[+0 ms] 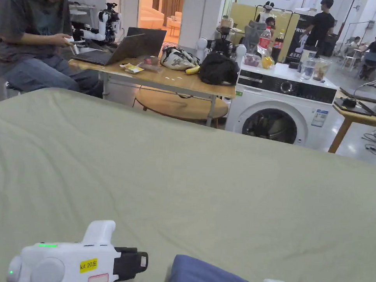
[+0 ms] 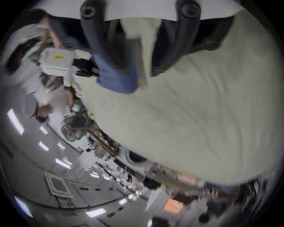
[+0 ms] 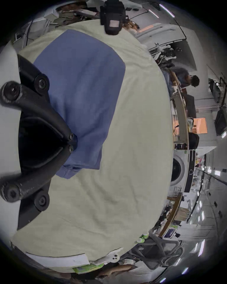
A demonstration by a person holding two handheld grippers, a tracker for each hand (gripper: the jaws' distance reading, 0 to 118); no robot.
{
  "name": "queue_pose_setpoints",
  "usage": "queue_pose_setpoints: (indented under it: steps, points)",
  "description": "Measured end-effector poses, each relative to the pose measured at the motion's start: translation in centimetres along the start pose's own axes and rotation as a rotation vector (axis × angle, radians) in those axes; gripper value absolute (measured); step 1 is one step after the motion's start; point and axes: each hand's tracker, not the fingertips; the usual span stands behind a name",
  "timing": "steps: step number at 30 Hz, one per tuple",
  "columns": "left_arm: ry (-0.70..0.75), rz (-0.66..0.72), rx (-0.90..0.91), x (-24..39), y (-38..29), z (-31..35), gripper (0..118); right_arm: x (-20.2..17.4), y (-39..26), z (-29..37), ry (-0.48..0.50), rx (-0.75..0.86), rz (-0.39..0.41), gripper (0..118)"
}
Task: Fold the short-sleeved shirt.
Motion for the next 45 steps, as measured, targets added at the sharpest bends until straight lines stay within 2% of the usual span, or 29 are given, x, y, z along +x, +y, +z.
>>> queue_pose_setpoints:
  steps: [1, 2, 6, 11, 17, 23, 35, 36, 37, 38, 39, 41, 45]
  points:
    - [-0.062, 0.042, -0.05, -0.7, 0.1, -0.4, 70, 0.1, -0.1, 0.1, 0.003, 0.0, 0.001, 0]
    - [-0.137, 0.093, -0.096, -1.3, 0.0, -0.7, 70, 0.1, -0.1, 0.1, 0.006, 0.0, 0.002, 0]
    - [-0.258, 0.276, -0.193, -3.6, -0.1, -2.9, 72, 0.1, -0.2, 0.1, 0.007, 0.0, 0.009, 0]
    - [-0.292, 0.291, -0.324, -4.2, 0.1, -6.9, 72, 0.0, -0.2, 0.1, 0.006, 0.001, 0.008, 0]
    - [-0.487, 0.327, -0.398, -2.8, -0.4, -11.3, 72, 0.3, -0.2, 0.0, 0.016, 0.003, -0.015, 0]
    - [-0.502, 0.395, -0.404, -2.0, -0.9, -12.9, 72, 0.4, -0.3, 0.0, 0.021, 0.005, -0.024, 0]
    - [-0.451, 0.365, -0.402, -1.5, -0.1, -12.3, 71, 0.3, -0.4, 0.0, 0.015, 0.008, -0.022, 0]
    - [-0.453, 0.368, -0.402, -1.3, -0.2, -12.4, 66, 0.2, -0.4, 0.0, 0.012, 0.009, -0.021, 0]
    - [-0.446, 0.353, -0.4, -1.1, -0.2, -12.3, 56, 0.2, -0.4, 0.0, 0.011, 0.01, -0.02, 0]
    - [-0.408, 0.303, -0.389, -1.1, -0.1, -12.2, 39, 0.2, -0.4, 0.1, 0.01, 0.01, -0.018, 0]
    - [-0.37, 0.278, -0.38, -1.0, -0.1, -12.1, 32, 0.2, -0.4, 0.1, 0.011, 0.011, -0.017, 0]
    - [-0.37, 0.298, -0.388, -1.2, -0.5, -12.2, 26, 0.2, -0.4, 0.1, 0.014, 0.012, -0.019, 0]
    - [-0.388, 0.292, -0.372, -1.4, -0.7, -11.7, 23, 0.2, -0.5, 0.1, 0.016, 0.019, -0.017, 0]
